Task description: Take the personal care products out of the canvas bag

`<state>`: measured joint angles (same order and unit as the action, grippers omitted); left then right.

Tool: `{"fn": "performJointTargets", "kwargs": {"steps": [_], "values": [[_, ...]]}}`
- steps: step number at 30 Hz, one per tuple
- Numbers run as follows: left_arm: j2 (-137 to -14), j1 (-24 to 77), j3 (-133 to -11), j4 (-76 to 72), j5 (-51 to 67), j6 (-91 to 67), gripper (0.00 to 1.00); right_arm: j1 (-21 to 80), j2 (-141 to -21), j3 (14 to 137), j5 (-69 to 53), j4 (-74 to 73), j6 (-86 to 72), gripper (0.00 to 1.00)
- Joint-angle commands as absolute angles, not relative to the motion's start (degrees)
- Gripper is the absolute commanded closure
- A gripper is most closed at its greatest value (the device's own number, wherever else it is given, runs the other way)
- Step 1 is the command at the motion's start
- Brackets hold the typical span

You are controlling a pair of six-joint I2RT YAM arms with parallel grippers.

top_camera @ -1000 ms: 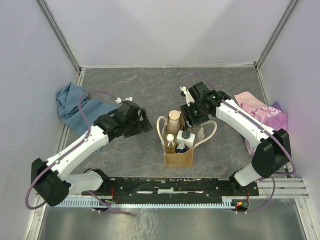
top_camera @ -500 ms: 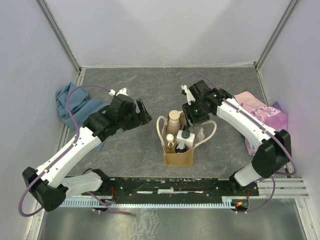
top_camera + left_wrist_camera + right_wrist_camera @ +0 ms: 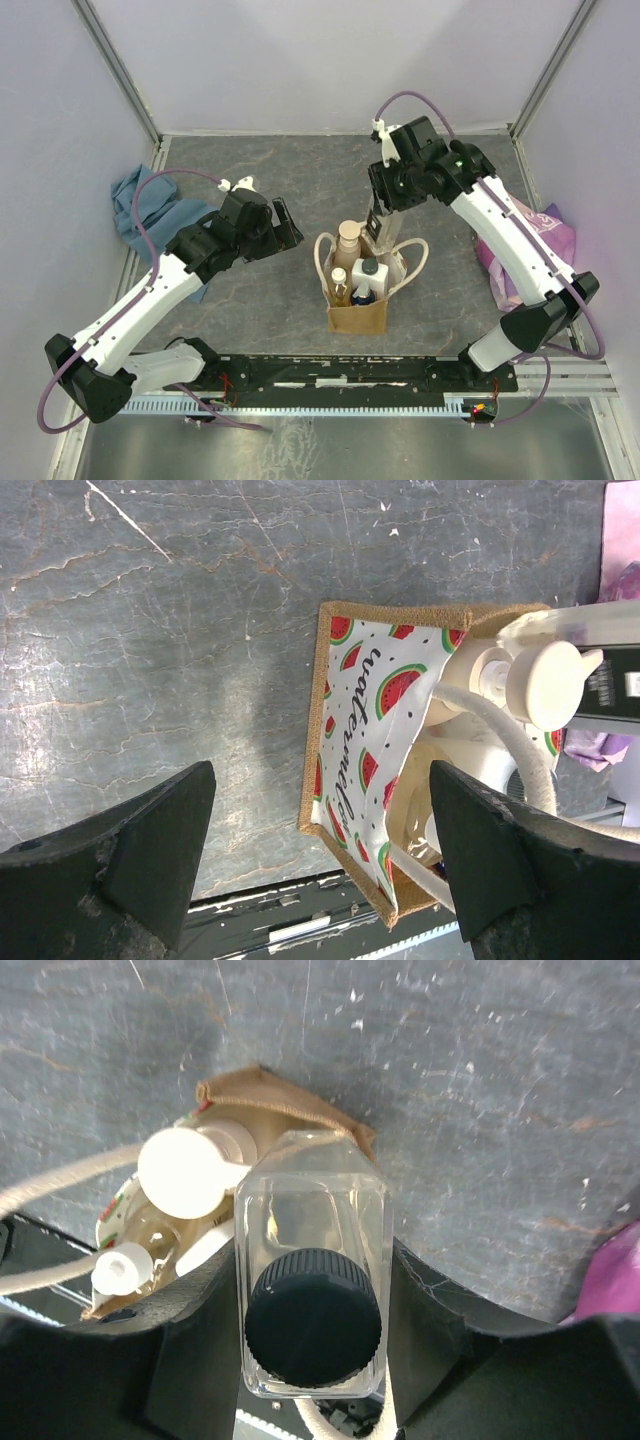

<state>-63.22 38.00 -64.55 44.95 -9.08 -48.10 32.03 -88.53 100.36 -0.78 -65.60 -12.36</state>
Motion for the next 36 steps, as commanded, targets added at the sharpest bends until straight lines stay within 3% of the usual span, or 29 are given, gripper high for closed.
{"fn": "performJointTargets", "kwargs": {"steps": [1,7,15,36], "values": [[-62.7,38.2,-65.7,45.7,-10.6,-47.1,0.07,30.3,-89.5,111.0,6.1,-61.9,-11.2,0.61],[-62.9,38.1,-70.6,49.1,-13.1,-46.4,0.09,26.0,-90.8,115.4,8.6,-61.4,-12.0,0.61],[-69.2,38.2,-81.7,49.7,-11.7,-41.3,0.08,21.7,-92.9,111.0,10.5,-56.3,-15.4,0.60],[-93.0,49.8,-101.4,55.5,-10.9,-36.9,0.07,16.7,-95.1,85.1,18.7,-40.7,-22.3,0.59]]}}
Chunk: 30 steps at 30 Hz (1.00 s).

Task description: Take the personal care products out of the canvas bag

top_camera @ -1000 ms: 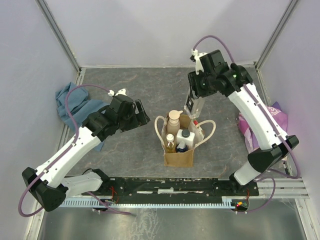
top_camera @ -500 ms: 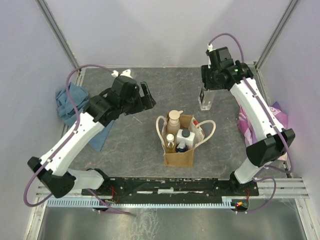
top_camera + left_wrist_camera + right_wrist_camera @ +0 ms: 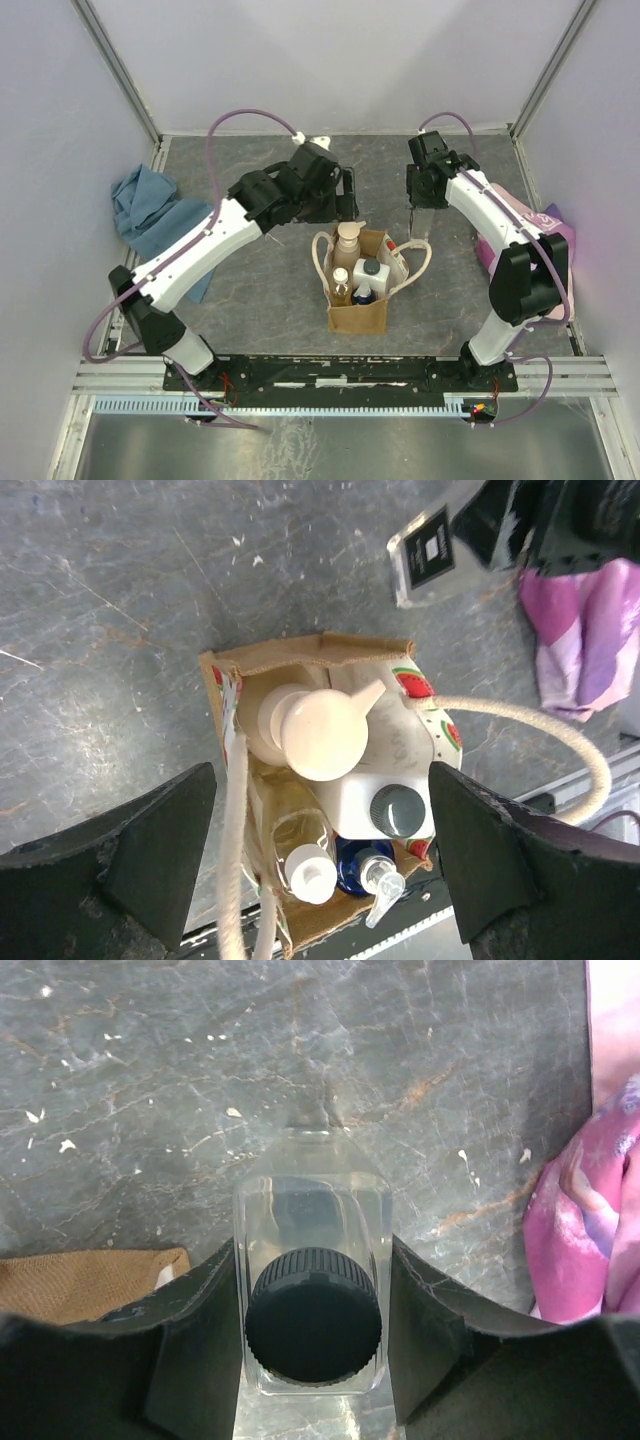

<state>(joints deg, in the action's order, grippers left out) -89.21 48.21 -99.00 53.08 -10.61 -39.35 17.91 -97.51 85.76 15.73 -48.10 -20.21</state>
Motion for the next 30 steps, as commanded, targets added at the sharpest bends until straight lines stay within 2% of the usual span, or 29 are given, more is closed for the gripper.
{"fn": "performJointTargets", "kwargs": {"steps": [1,5,8,13,17,30], "values": [[-94.0,50.2,-101.4,55.7,-10.8,-36.6,0.07,16.4,-95.2,84.5,18.4,-40.5,-22.5,0.57],[-97.8,51.9,-102.4,57.8,-14.1,-36.3,0.07,15.5,-95.7,83.1,18.3,-40.1,-23.0,0.37],[-99.6,52.7,-102.7,58.3,-16.1,-35.8,0.07,15.1,-95.6,82.7,18.2,-40.1,-22.8,0.27],[-101.2,53.3,-102.2,57.5,-18.1,-35.1,0.07,14.6,-95.6,83.0,18.2,-41.0,-23.1,0.20],[-100.9,53.7,-101.2,55.8,-19.1,-35.0,0.11,14.5,-95.6,83.5,18.5,-42.2,-23.2,0.13],[-100.9,55.0,-102.3,53.8,-19.3,-33.8,0.27,13.7,-94.2,83.0,19.8,-43.8,-23.6,0.10]]}}
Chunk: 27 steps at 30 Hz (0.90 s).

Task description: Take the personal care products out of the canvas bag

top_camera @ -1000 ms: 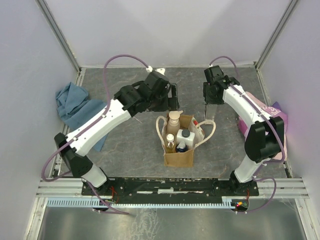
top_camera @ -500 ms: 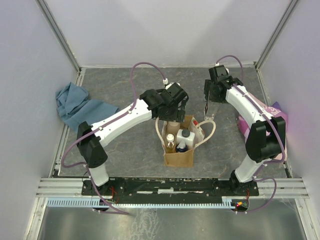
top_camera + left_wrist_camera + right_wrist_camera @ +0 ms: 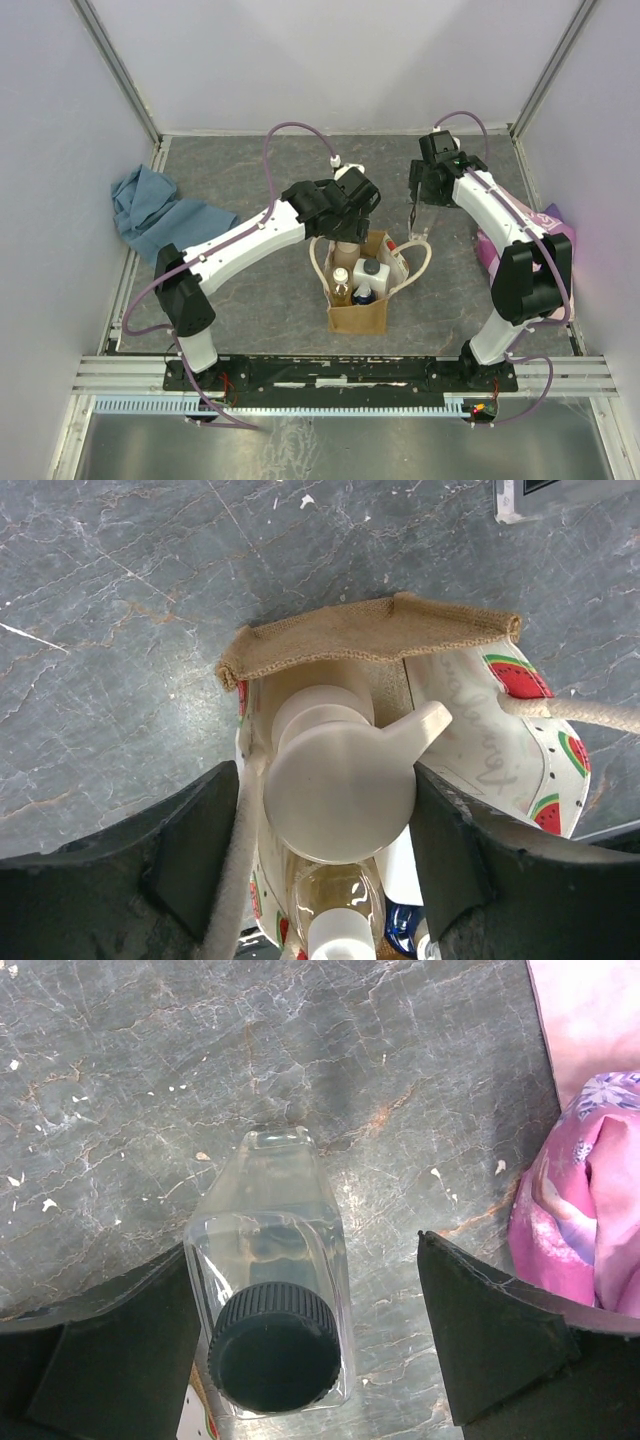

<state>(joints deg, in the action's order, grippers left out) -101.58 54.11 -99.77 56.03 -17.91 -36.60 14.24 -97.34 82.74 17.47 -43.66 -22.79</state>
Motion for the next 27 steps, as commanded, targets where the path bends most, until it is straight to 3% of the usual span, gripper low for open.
{"fn": "performJointTargets", "kwargs": {"steps": [1,13,27], "values": [[-101.1,55.1,-102.4,53.8,-19.3,-33.7,0.29,13.7,-94.0,83.0,19.9,-43.8,-23.6,0.10],[-101.7,56.0,-106.0,54.0,-20.5,-32.0,0.80,12.9,-92.6,82.6,19.9,-44.4,-23.1,0.10],[-105.4,56.0,-122.3,62.0,-24.2,-29.6,0.79,12.5,-92.3,81.8,19.8,-45.1,-23.1,0.10]]}}
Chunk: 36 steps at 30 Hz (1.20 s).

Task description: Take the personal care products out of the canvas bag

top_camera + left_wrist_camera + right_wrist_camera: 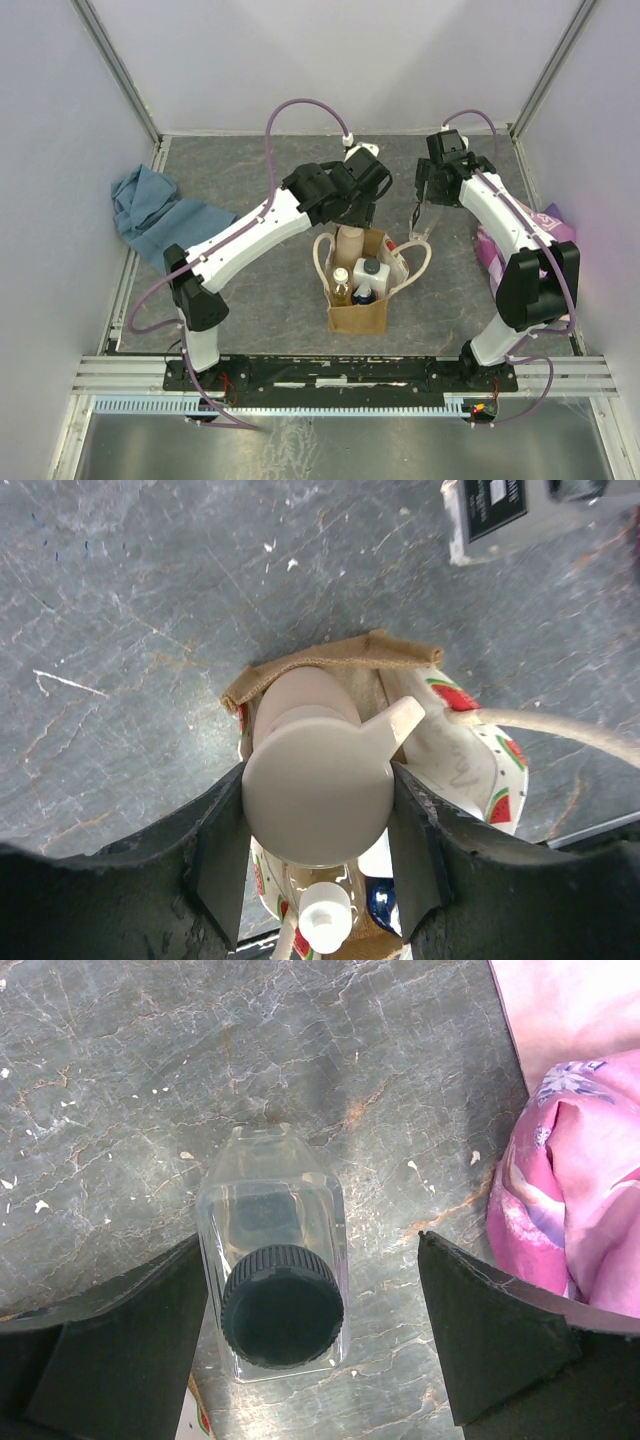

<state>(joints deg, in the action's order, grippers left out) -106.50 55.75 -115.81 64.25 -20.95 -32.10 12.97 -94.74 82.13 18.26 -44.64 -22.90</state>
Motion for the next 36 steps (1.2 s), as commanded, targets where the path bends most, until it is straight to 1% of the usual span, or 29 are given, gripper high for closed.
{"fn": "performJointTargets", "kwargs": {"steps": [1,5,10,16,22,33,36], "values": [[-105.3,55.9,-122.7,62.1,-24.3,-29.6,0.79,12.5,-92.2,81.8,19.9,-45.2,-23.0,0.10],[-105.8,55.9,-126.3,63.8,-25.2,-29.0,0.78,12.3,-92.2,81.9,19.8,-45.4,-22.8,0.10],[-106.0,55.8,-132.6,66.4,-27.0,-28.7,0.71,12.2,-92.4,81.8,19.4,-45.7,-22.9,0.10],[-103.6,55.8,-135.5,66.8,-31.5,-27.8,0.69,12.1,-92.4,81.1,19.2,-45.5,-23.3,0.10],[-101.2,55.3,-136.5,67.5,-36.9,-27.6,0.69,12.2,-92.3,81.3,19.0,-45.7,-23.4,0.10],[-95.7,55.1,-135.8,63.9,-44.1,-26.8,0.68,12.0,-92.4,81.1,18.4,-46.1,-23.8,0.10],[-95.0,55.0,-135.6,63.4,-46.4,-26.2,0.66,12.0,-92.3,81.0,18.1,-46.2,-24.0,0.10]]}}
